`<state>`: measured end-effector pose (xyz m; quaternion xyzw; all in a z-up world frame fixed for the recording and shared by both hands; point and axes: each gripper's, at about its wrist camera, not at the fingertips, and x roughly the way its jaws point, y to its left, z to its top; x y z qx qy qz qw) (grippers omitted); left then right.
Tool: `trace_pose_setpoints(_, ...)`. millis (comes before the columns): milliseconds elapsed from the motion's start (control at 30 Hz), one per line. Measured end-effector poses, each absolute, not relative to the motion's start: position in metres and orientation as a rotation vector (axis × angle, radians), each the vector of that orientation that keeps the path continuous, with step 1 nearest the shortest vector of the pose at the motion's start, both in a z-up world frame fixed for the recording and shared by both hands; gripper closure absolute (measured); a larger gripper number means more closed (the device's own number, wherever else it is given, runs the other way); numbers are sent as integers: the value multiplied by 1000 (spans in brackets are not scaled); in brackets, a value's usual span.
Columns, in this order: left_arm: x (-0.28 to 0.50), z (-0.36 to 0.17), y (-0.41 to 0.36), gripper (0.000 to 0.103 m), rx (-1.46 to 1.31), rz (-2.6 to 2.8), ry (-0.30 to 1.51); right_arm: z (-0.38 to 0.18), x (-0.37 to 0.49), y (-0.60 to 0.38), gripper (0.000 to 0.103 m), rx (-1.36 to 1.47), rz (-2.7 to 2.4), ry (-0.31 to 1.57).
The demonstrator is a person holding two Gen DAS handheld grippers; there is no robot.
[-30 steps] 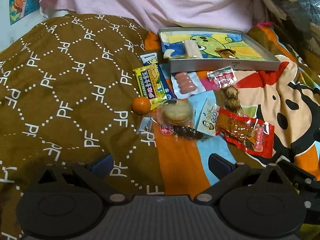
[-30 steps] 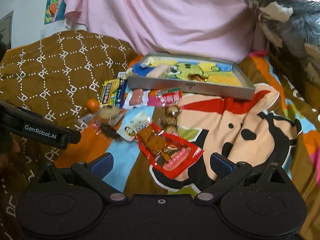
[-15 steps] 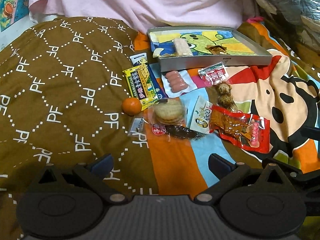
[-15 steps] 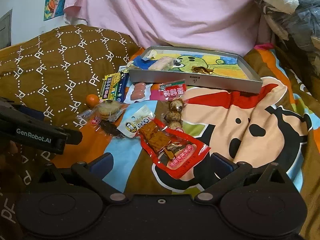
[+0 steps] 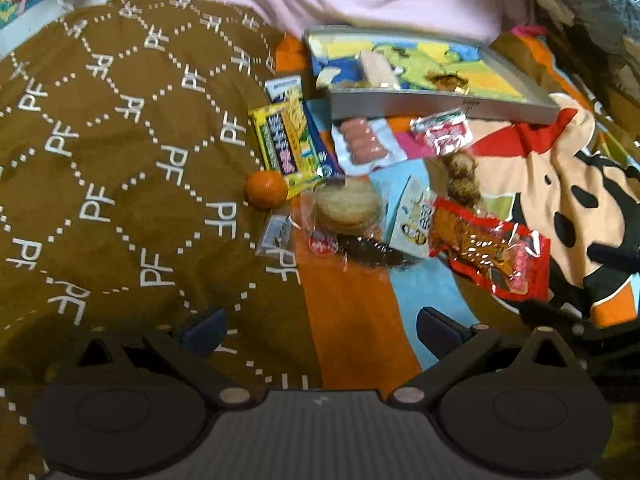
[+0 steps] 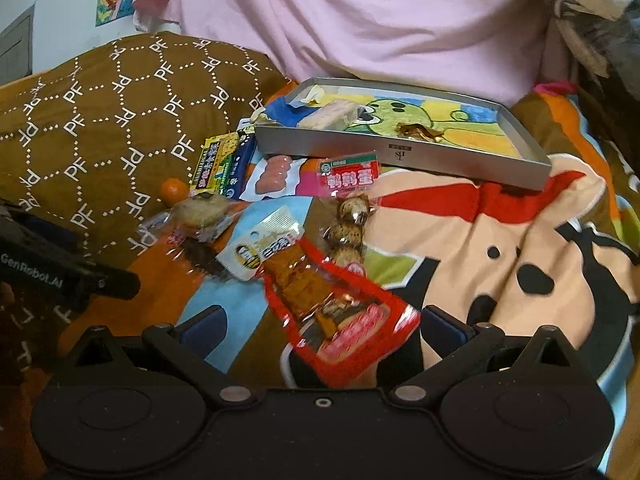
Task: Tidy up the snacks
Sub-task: 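Withdraw both tools from the tray back over the remaining snacks, then grasp the round cookie packet with the left tool while the right tool grasps the red spicy strip packet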
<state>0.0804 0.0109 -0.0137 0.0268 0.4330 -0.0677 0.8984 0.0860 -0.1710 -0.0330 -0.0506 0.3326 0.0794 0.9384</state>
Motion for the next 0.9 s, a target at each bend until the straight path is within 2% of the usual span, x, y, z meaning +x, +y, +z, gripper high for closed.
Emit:
trace_pose_setpoints(300,124,-9,14,0,33,-203,890,-58,140,-172,1,-243,358,780)
trace_pose_setpoints(533,163,-12,3,0,53,-255,876,-70,161,-175,1,-308,380,783)
trace_pose_setpoints(733,179,-23,-9,1,103,-272,886,-76,157,-169,10,-294,385,797)
trace_pose_setpoints(900,184,-30,-12,20,97,-278,921,-76,148,-172,20,-218,370,822)
